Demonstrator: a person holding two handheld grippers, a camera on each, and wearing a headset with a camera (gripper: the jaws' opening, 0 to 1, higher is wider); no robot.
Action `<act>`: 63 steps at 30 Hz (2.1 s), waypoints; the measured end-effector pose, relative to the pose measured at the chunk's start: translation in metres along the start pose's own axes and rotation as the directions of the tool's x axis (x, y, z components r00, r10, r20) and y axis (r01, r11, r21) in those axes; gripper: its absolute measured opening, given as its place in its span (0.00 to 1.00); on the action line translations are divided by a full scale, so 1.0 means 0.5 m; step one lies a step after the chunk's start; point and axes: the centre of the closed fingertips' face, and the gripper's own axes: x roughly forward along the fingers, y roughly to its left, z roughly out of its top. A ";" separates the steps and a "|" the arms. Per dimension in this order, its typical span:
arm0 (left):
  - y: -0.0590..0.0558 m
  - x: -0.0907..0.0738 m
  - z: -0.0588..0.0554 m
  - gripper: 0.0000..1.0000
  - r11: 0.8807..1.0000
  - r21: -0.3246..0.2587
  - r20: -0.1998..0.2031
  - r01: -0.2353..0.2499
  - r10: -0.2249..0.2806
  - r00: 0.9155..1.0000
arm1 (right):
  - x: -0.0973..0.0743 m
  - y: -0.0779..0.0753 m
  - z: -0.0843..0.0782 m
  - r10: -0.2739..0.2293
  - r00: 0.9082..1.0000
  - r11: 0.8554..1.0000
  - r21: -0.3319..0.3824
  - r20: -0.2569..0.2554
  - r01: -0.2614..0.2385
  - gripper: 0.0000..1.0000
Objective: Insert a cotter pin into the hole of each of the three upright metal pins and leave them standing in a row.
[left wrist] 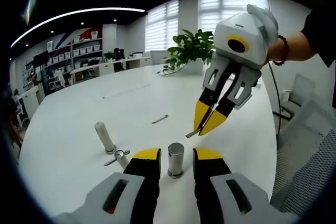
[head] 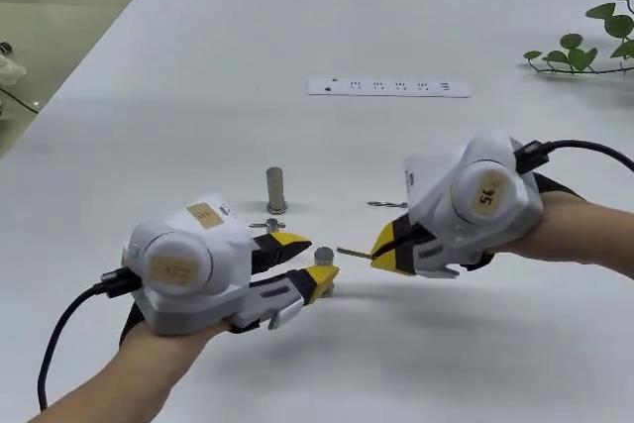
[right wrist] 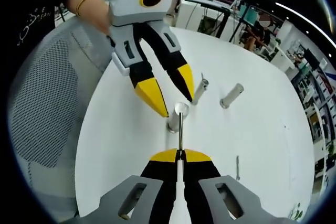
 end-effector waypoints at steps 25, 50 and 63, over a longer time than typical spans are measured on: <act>0.005 0.036 -0.053 0.11 0.999 -0.019 -0.093 -0.044 0.042 0.995 | 0.026 -0.002 -0.022 0.007 0.998 0.999 -0.046 -0.062 -0.010 0.00; 0.005 0.039 -0.058 0.10 0.997 -0.044 -0.089 -0.067 0.063 0.994 | 0.026 -0.007 -0.010 0.005 0.996 0.997 -0.079 -0.093 -0.012 0.00; 0.006 0.040 -0.057 0.10 0.997 -0.042 -0.086 -0.067 0.064 0.994 | 0.015 -0.007 0.001 -0.009 0.996 0.996 -0.085 -0.090 0.001 0.00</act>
